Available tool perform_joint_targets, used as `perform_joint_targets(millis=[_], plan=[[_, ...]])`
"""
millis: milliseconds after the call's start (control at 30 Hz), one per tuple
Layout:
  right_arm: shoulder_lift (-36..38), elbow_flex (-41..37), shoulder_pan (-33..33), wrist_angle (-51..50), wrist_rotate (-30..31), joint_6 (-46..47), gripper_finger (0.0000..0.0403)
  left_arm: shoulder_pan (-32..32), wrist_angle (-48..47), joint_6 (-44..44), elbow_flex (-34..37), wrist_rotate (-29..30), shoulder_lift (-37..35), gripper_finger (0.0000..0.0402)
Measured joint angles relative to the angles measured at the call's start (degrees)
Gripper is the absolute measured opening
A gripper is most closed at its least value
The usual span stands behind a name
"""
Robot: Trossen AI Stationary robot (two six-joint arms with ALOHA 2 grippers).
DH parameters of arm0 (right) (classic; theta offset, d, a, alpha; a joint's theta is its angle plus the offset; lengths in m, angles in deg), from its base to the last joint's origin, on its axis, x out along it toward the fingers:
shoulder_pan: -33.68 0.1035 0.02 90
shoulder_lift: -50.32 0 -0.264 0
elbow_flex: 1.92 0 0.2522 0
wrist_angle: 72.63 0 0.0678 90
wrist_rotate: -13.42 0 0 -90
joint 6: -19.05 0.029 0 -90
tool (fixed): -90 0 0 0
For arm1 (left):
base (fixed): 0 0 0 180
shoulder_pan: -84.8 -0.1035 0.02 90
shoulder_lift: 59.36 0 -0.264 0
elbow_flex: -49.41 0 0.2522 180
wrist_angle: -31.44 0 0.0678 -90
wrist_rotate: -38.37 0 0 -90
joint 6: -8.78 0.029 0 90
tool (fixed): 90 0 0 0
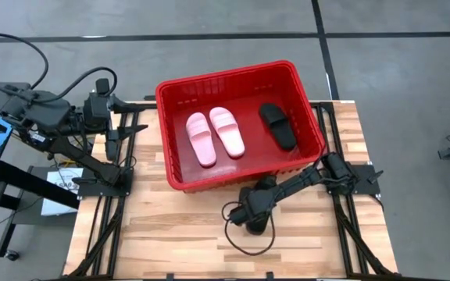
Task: Pick and place slides into bin
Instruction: Put the black slipper in the red bin
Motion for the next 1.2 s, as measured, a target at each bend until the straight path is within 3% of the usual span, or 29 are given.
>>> perform_joint_targets(millis=[367,633,733,867,1200], plan=[[0.0,11.65,5.95,-2.27,-5.28,-7.16,0.0003,0.01,-0.87,-3.33,0.0,3.46,-0.09,0.0197],[0.0,27.01,11.65,-12.19,-5.04,-7.42,0.0001,0.01,-0.85,-5.53,0.0,3.44,-0.07,0.0197],[0.29,33.34,12.84,-11.65,-4.79,-7.44,0.0001,0.01,-0.85,-5.54,0.0,3.44,-0.07,0.0196],[2.34,40.56,12.63,-11.93,0.4,-7.46,0.0001,0.01,-1.07,-5.77,0.0,3.44,-0.07,0.0197],[12.84,44.09,6.4,-12.1,29.28,-18.99,0.0,0.01,-5.36,-8.75,-0.02,3.94,-0.09,0.0197]])
